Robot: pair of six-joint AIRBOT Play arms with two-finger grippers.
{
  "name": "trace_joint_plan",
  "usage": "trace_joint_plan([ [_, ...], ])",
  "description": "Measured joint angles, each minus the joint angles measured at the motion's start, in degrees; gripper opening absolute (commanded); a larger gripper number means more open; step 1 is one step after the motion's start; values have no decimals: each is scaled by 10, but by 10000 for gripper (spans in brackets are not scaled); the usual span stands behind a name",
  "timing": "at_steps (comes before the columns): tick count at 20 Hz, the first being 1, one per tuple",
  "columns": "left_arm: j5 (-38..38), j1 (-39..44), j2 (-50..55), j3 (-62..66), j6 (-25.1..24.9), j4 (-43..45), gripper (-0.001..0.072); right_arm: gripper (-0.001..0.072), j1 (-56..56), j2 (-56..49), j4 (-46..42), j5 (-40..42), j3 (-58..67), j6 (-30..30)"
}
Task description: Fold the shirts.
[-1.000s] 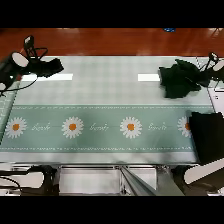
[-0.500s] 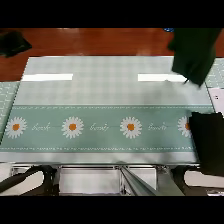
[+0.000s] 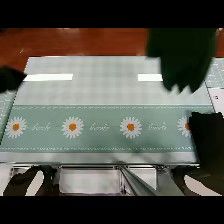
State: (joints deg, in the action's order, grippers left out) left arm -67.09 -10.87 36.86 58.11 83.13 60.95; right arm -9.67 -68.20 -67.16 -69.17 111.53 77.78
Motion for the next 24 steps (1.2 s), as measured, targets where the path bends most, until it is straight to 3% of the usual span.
trace_joint_plan([
  [1, 2, 0, -18, -38, 0, -11, 330, 18, -37, 0, 0, 0, -30, 0],
  [3, 4, 0, -39, -102, 0, -31, 495, 18, -104, -12, -4, 16, -104, 8],
  [8, 12, 0, -50, -203, -12, -51, 504, 19, -224, -104, -2, 92, -270, 52],
  [9, 18, 0, -50, -215, -13, -55, 504, 79, -241, -130, 5, 101, -285, 58],
  [10, 23, 0, -48, -226, -15, -56, 504, 335, -257, -158, 17, 110, -298, 63],
  [11, 30, 0, -45, -234, -15, -57, 504, 411, -268, -183, 33, 119, -306, 66],
  [16, 44, 0, -8, -261, -17, -60, 504, 408, -236, -216, 83, 94, -303, 62],
  [20, 47, 1, 43, -287, -47, -99, 504, 407, -90, -125, 26, 42, -309, 68],
  [24, 68, 39, 117, -323, -109, -207, 504, 407, 73, -7, -19, 30, -439, 85],
])
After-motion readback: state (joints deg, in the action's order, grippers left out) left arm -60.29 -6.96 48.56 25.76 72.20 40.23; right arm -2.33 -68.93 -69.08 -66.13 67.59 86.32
